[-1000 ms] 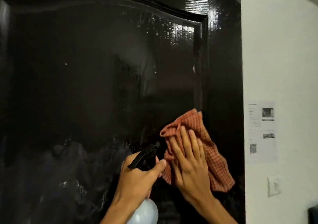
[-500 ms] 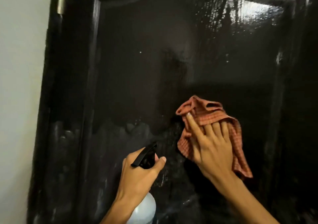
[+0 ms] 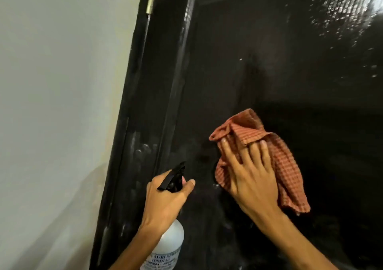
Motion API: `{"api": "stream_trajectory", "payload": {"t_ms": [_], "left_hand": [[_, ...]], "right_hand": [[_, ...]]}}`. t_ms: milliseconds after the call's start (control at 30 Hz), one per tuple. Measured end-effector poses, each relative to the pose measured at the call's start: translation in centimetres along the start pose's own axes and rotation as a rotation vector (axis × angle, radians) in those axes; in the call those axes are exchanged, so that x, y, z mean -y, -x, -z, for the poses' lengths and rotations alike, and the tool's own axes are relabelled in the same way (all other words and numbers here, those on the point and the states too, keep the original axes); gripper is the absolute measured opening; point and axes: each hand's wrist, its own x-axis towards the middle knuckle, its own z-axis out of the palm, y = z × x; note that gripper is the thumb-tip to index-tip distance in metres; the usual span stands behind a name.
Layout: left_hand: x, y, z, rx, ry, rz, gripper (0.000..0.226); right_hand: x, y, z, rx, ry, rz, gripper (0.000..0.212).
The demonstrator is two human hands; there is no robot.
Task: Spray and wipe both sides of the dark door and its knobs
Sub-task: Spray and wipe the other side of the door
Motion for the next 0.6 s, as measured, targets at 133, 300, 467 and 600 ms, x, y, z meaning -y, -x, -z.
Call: {"api": "stream_trajectory", "payload": {"t_ms": [133, 300, 467, 600], "left_hand": [[1.1, -0.8, 2.2, -0.032, -0.047, -0.020, 0.029], [2.3, -2.3, 5.3, -0.093, -0.050, 0.006, 0.025], [3.4, -3.3, 7.5, -0.101, -0.053, 0.018, 0.022], [4.2, -3.8, 9.3, -0.111, -0.053, 0.028, 0.019]], "right_hand": [[3.4, 1.1, -1.8, 0.096, -0.074, 0.242, 0.068], [5.0, -4.2, -1.9, -0.061, -0.025, 0.017, 0.061], [10.3, -1.1, -5.5, 0.087, -0.127, 0.408, 0.064], [10.1, -6.4, -4.2, 0.005, -0.074, 0.175, 0.062]]}}
